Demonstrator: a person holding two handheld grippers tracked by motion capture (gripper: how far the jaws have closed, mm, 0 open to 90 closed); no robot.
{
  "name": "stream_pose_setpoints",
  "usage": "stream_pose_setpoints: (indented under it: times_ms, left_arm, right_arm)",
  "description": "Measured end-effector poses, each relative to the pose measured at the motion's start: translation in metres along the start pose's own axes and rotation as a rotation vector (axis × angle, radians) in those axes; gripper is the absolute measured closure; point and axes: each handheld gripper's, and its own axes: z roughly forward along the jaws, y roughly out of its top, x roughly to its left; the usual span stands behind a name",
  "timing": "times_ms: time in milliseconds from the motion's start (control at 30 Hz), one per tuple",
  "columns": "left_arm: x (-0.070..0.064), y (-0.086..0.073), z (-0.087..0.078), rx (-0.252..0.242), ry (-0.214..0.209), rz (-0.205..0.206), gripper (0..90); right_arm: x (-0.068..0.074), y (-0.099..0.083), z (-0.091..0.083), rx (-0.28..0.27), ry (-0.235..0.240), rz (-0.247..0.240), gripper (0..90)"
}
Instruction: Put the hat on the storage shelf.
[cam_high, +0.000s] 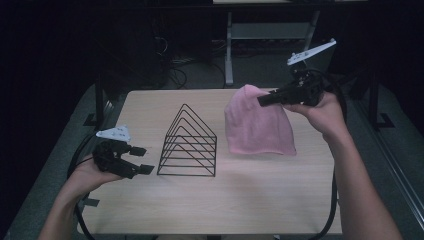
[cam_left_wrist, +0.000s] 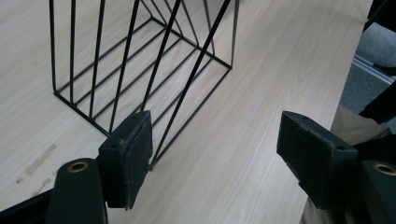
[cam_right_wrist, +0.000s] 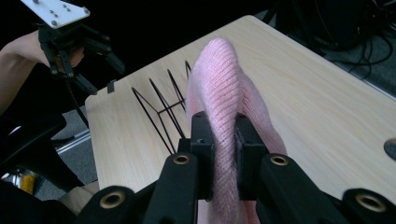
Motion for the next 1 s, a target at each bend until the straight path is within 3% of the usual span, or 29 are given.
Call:
stream_pose_setpoints:
  times_ms: [367,533,1000]
  left_arm:
    - [0.003,0.03,-0.013,-0.023,-0.022,0.021,27.0]
    - [0.007,0.039,-0.016,-0.042,-0.056,0.019,27.2]
    - [0.008,0.066,-0.02,-0.063,-0.085,0.043,29.1]
  right_arm:
    - [0.031,0.052,0.003,-0.01,0.026,-0.093,81.0]
    - [0.039,0.066,0.01,-0.004,0.038,-0.129,81.0]
    - [0.064,0.105,0.035,-0.007,0.095,-0.194,81.0]
